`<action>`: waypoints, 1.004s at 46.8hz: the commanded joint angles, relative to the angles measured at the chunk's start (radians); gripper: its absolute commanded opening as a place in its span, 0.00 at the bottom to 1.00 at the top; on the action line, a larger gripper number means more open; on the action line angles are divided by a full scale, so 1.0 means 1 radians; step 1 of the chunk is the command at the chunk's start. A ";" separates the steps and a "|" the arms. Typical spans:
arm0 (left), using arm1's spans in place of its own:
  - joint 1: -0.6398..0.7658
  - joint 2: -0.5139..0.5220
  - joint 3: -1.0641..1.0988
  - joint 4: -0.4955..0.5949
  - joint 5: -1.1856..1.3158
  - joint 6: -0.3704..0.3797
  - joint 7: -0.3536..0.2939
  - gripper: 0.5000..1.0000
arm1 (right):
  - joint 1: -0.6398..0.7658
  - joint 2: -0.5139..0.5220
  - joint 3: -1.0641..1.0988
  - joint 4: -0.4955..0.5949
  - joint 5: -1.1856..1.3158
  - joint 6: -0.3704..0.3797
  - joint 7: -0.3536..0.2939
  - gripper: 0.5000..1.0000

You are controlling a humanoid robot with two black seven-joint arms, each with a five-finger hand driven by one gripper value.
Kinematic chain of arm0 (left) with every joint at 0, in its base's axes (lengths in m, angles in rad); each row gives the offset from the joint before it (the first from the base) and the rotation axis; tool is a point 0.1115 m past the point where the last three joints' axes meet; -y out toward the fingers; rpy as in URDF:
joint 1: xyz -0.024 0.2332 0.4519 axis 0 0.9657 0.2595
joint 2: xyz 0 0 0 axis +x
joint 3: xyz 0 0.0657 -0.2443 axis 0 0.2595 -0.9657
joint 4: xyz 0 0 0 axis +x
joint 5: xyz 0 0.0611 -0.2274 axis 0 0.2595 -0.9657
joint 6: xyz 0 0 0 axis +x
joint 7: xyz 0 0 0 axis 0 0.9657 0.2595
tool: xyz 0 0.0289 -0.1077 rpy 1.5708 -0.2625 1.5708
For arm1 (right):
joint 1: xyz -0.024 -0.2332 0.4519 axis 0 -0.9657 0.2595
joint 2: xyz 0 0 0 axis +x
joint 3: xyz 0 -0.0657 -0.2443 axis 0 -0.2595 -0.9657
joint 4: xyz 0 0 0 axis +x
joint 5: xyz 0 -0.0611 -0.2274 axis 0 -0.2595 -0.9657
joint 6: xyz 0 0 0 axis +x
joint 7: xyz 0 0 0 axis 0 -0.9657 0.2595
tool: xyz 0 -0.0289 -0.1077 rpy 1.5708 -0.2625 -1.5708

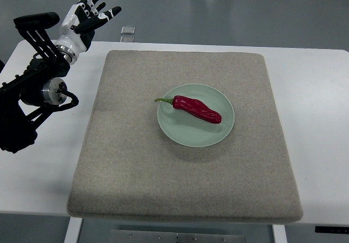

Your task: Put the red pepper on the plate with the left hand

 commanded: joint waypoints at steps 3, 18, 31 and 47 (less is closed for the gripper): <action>0.038 -0.006 -0.049 0.000 -0.003 -0.005 0.000 1.00 | 0.000 0.000 0.001 0.000 0.000 0.001 0.001 0.86; 0.070 -0.007 -0.060 0.001 -0.092 0.000 0.002 1.00 | 0.000 0.000 0.001 0.000 0.000 0.000 0.001 0.86; 0.070 -0.007 -0.060 0.008 -0.137 -0.002 0.000 1.00 | 0.000 0.000 0.001 0.000 0.000 0.000 -0.001 0.86; 0.070 -0.007 -0.060 0.014 -0.131 0.003 0.000 1.00 | 0.006 0.000 0.004 0.000 0.000 0.001 -0.001 0.86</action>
